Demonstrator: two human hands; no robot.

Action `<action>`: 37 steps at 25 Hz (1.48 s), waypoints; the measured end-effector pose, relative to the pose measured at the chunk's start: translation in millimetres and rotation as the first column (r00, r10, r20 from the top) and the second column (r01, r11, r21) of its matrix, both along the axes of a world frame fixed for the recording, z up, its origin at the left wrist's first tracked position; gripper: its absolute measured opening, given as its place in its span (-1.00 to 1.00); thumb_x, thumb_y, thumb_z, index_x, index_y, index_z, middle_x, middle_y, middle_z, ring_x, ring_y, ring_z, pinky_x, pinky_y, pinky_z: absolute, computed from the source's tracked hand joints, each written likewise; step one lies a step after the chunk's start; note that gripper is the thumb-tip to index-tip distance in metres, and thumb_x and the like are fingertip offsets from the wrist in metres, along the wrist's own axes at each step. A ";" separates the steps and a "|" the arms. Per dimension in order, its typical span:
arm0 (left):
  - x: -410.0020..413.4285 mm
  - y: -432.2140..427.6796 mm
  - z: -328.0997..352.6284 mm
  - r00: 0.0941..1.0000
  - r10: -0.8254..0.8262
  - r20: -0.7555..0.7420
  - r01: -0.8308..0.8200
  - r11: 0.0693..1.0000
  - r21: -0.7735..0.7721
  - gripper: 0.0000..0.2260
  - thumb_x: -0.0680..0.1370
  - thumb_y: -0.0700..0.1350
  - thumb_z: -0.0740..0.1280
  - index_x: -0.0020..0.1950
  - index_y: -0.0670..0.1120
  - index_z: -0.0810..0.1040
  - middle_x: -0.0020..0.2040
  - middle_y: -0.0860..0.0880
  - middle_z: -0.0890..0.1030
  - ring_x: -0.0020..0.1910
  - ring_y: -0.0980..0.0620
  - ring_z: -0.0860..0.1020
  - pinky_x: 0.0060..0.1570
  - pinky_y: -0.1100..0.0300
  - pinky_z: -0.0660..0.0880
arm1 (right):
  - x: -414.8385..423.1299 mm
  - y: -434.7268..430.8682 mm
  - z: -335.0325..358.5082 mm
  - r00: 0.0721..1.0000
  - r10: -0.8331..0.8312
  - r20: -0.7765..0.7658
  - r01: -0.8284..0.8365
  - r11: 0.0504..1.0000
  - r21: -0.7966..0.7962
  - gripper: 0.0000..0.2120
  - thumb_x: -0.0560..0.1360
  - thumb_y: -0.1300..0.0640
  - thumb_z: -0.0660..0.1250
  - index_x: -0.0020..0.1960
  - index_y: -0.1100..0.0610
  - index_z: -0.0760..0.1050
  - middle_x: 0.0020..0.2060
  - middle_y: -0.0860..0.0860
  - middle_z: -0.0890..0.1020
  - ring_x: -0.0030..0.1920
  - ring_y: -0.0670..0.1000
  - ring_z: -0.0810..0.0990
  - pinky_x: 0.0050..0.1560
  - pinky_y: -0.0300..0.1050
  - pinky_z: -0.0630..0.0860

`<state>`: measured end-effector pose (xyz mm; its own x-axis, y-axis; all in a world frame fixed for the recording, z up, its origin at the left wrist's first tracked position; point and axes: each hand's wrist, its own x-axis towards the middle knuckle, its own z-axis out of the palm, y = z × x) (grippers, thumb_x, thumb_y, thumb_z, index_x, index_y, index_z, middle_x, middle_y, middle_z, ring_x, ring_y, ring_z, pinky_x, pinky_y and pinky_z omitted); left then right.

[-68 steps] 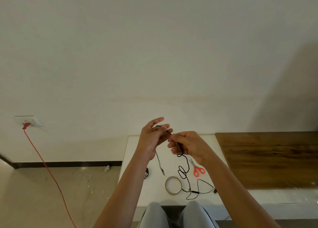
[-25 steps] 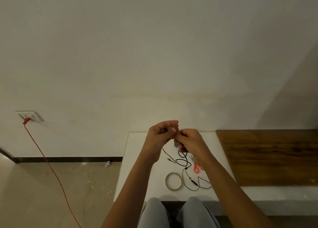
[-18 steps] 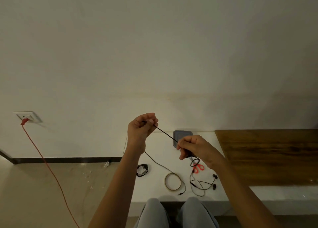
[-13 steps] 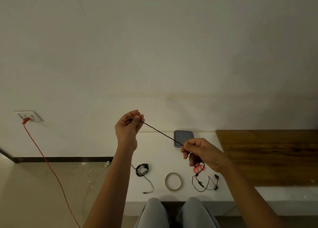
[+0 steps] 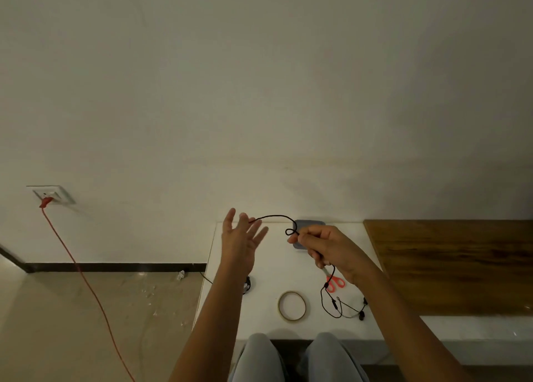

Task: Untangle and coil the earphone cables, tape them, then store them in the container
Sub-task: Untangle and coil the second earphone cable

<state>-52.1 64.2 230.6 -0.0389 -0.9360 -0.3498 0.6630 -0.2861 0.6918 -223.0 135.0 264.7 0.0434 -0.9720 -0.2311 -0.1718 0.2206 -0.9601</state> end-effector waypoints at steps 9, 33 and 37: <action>-24.5 27.2 13.1 0.718 -0.316 0.620 0.541 0.814 -0.212 -0.79 0.52 -0.18 0.39 0.15 -0.05 0.62 -0.07 -0.13 0.71 -0.05 0.05 0.66 0.01 0.29 0.53 | -4.9 -4.7 -2.9 0.950 -0.171 -0.261 0.155 0.985 -0.082 -0.77 0.46 0.13 0.40 -0.36 -0.04 0.62 -0.50 -0.09 0.62 -0.50 -0.17 0.54 -0.39 -0.36 0.50; -35.0 19.0 12.0 0.834 -0.221 0.506 0.316 0.942 -0.110 -0.66 0.60 -0.22 0.27 0.36 -0.13 0.35 -0.06 -0.15 0.68 -0.11 -0.07 0.65 -0.11 0.17 0.61 | 9.5 -7.8 -4.0 0.978 -0.204 -0.051 0.204 0.979 -0.007 -0.90 0.41 0.24 0.47 -0.09 0.23 0.62 -0.32 0.03 0.67 -0.40 -0.13 0.60 -0.31 -0.30 0.53; -13.7 -1.2 25.3 0.951 -0.096 0.295 0.144 0.979 -0.146 -0.76 0.62 -0.29 0.20 0.26 -0.11 0.46 -0.03 -0.21 0.64 -0.13 -0.09 0.67 -0.16 0.15 0.63 | -11.7 1.3 -2.6 0.997 -0.078 0.018 0.075 0.987 0.144 -0.91 0.49 0.17 0.38 -0.14 0.16 0.64 -0.25 0.04 0.69 -0.35 -0.11 0.60 -0.23 -0.26 0.56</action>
<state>-65.8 63.0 255.9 -0.0756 -0.9759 -0.2049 0.3991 -0.2179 0.8907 -234.8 136.2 262.1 -0.0230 -0.9296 -0.3677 -0.1269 0.3676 -0.9213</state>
